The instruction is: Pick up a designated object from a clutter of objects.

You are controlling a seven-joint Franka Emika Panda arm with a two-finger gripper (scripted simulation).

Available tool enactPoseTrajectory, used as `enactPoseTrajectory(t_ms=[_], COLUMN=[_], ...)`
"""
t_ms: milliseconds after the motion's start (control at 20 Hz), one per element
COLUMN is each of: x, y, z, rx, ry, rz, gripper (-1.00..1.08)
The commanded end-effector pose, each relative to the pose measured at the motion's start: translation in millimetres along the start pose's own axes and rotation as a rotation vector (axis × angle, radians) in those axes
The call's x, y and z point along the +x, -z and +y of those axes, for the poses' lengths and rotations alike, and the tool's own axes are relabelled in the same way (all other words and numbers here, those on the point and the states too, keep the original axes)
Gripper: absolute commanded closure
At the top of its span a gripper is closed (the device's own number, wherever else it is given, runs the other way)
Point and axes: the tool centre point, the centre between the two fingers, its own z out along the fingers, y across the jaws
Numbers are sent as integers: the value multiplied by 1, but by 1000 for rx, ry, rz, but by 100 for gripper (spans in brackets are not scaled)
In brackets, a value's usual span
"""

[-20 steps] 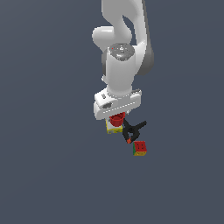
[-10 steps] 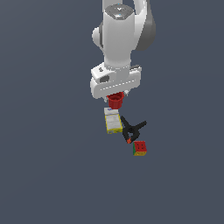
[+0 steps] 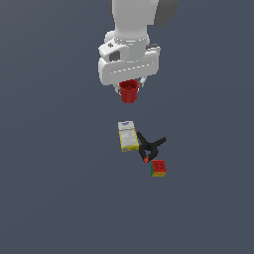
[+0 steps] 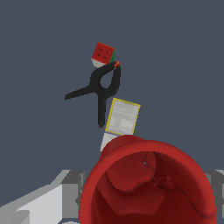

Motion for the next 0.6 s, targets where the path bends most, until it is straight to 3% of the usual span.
enactPoseTrajectory(t_ms=[0, 550], x=[-10, -29], y=[15, 49], z=[-2, -6], rx=[0, 0], ry=[0, 0], rz=[0, -4], gripper=[108, 108])
